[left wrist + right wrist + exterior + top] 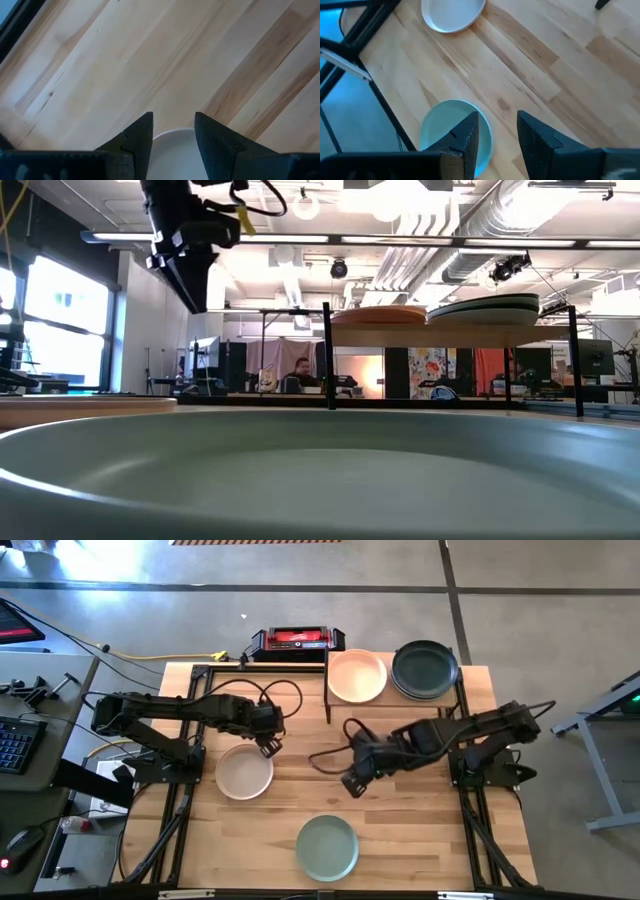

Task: Place and stack plates onto a shelf
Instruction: Stack the light pink plate on top of the light orange plate on the shelf

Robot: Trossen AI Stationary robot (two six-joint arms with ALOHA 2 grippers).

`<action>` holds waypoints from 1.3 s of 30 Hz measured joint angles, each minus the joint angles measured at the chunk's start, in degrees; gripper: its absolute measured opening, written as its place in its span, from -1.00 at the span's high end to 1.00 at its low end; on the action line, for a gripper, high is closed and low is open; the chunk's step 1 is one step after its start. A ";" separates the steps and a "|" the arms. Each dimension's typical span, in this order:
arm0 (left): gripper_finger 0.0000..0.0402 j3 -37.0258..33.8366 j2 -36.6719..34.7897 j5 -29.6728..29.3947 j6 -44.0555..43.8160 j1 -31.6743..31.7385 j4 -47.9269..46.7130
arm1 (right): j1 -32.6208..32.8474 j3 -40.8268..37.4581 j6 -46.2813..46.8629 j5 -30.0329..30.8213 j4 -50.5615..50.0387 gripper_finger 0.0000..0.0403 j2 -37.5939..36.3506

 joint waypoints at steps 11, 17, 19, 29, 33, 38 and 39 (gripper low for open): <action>0.33 0.01 0.00 3.29 -3.38 0.00 4.43 | 5.10 -0.02 10.77 7.09 0.00 0.44 0.02; 0.33 0.01 0.70 14.91 -6.79 -1.18 3.77 | 6.56 -0.07 12.23 8.79 0.46 0.44 0.71; 0.33 0.02 1.25 17.52 -8.44 -2.88 3.84 | 6.66 -0.07 12.21 8.98 1.11 0.44 1.28; 0.33 -2.03 1.79 16.59 -17.48 -12.06 3.91 | 6.64 -0.08 12.18 5.62 1.46 0.44 6.15; 0.33 -5.14 1.79 16.44 -22.17 -14.77 4.12 | 6.66 -0.09 12.18 4.52 2.21 0.44 7.72; 0.33 -9.18 1.81 16.45 -27.56 -17.95 4.89 | 6.64 -0.07 12.14 4.45 3.80 0.44 8.46; 0.33 -9.85 1.81 16.47 -28.55 -18.54 5.40 | 6.64 -0.07 12.13 4.47 3.83 0.44 8.48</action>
